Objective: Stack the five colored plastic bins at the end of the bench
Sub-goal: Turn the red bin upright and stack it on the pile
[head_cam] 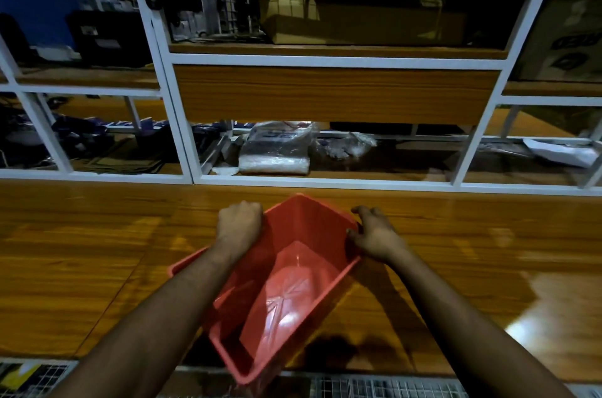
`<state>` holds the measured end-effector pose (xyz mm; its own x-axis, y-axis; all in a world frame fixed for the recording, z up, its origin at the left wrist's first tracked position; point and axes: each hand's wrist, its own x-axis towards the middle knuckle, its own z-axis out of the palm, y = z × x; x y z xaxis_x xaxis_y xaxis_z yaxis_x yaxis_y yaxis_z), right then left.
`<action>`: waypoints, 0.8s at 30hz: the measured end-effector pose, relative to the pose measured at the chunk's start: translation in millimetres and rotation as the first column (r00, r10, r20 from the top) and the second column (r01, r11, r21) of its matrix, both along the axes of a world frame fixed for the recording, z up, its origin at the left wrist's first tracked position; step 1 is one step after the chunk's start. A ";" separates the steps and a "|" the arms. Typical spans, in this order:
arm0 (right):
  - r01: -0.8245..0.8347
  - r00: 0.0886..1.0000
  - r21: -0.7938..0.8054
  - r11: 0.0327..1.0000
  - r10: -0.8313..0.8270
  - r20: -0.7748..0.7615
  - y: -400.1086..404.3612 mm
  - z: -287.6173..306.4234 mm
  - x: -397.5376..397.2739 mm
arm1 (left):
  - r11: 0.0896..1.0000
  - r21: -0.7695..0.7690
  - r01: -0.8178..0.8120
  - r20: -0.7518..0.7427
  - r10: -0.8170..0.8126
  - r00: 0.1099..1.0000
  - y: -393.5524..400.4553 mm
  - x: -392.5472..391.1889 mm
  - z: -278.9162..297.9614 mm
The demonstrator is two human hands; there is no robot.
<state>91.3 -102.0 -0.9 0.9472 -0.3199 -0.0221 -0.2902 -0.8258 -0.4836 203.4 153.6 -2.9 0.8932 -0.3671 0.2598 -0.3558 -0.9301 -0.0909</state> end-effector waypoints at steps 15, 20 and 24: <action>0.199 0.962 0.769 0.608 -0.272 -0.034 37.3 -22.3 -13.9 | 0.646 -0.632 -0.429 -0.569 -0.011 0.822 34.2 5.1 -4.3; 0.169 0.961 0.800 0.576 -0.276 -0.004 34.2 -9.5 -22.9 | 0.337 -0.707 -0.623 -0.704 -0.429 0.566 49.1 -20.3 4.6; 0.167 0.956 0.831 0.530 -0.295 -0.004 27.6 2.4 -39.6 | 0.326 -0.690 -0.646 -0.680 -0.598 0.424 52.2 -26.1 8.4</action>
